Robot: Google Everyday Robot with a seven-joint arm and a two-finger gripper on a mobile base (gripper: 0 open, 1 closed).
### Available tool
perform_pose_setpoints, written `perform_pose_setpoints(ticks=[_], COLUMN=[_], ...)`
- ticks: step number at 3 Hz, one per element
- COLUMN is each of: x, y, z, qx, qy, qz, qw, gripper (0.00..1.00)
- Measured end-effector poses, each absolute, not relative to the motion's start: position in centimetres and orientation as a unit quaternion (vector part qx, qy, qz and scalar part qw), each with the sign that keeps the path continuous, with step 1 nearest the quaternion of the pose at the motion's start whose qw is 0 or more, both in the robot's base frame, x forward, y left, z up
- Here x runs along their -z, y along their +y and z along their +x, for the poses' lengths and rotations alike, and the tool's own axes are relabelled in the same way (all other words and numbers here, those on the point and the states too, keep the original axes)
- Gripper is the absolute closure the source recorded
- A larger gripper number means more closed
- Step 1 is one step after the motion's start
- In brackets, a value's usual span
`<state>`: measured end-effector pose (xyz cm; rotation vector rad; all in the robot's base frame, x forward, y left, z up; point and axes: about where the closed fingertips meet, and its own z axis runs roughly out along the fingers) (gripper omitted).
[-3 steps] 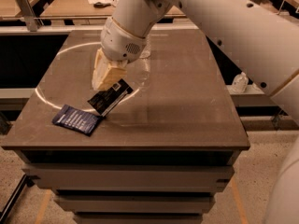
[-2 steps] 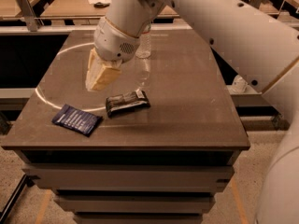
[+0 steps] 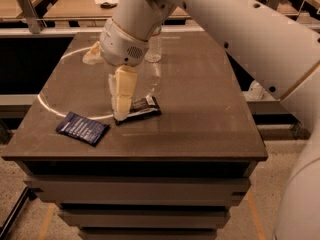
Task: Move rxbar chocolate near rxbar blueberry
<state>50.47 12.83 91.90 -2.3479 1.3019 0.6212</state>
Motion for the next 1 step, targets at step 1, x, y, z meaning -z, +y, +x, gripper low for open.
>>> perform_pose_setpoints(ticks=[1], x=[-91.90], y=[12.84], z=[50.47], qx=[-0.221], qy=[0.464], qz=[-0.836], qw=[0.192], gripper=[0.00])
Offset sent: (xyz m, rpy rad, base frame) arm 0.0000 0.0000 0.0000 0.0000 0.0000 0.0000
